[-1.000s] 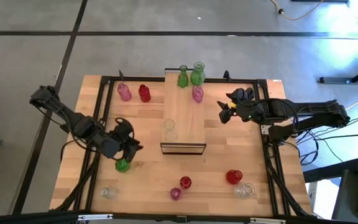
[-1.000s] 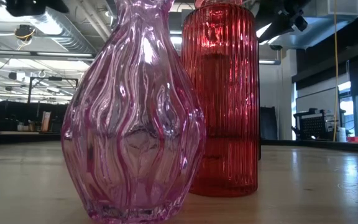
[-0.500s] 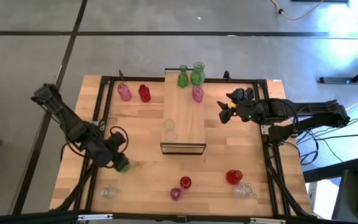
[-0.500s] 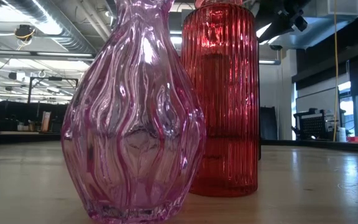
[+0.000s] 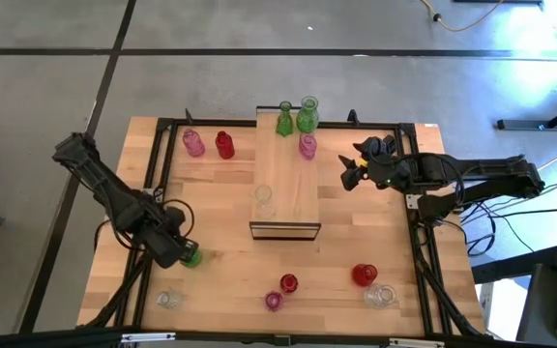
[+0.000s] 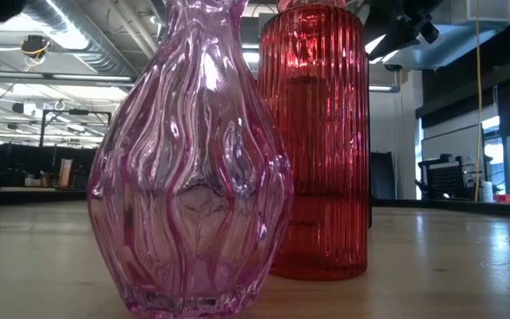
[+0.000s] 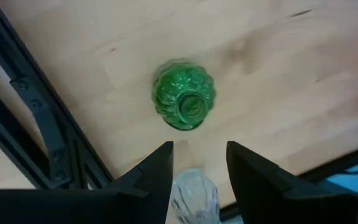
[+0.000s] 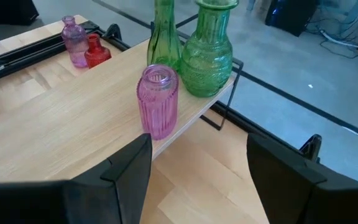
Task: Sort vases onto shelf
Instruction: Put the green vase on the shelf aligned with the other green vases
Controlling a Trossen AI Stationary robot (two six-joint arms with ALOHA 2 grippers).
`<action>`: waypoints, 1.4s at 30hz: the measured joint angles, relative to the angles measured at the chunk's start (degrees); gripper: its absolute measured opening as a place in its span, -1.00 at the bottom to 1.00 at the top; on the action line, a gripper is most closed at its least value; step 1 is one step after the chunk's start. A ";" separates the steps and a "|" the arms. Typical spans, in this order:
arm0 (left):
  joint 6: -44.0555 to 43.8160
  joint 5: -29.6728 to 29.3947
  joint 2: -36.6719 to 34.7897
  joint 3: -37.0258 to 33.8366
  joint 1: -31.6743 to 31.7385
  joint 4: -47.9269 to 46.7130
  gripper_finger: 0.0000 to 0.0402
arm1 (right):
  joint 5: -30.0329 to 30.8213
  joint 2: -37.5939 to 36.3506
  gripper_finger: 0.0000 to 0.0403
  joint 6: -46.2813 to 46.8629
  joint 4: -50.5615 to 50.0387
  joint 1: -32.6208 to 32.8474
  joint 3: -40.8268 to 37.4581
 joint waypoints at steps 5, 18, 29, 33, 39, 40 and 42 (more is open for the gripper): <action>0.04 2.85 1.66 -4.68 0.60 7.03 -0.29 | 0.13 0.00 0.20 -0.02 0.00 0.00 0.00; -1.90 -1.07 1.63 -9.90 0.62 10.93 -0.29 | -1.42 0.00 0.20 0.04 -1.01 0.00 -0.02; -1.52 -1.45 1.63 -11.00 0.62 14.53 -0.29 | -1.42 0.00 0.20 0.02 -0.98 0.00 -0.02; -0.04 -1.47 1.63 -11.00 0.65 15.18 -0.29 | -1.38 0.00 0.20 0.00 -0.98 0.00 -0.02; 2.39 -1.47 1.63 -11.00 2.02 16.49 -0.29 | -0.87 0.00 0.20 -0.02 -0.98 0.00 -0.02; 2.91 -1.45 1.72 -11.00 2.36 16.50 -0.29 | -0.87 0.00 0.20 -0.02 -0.98 0.00 -0.02; 4.20 -1.01 2.35 -11.00 3.14 16.71 -0.29 | -0.85 0.00 0.20 0.00 -0.98 0.00 -0.02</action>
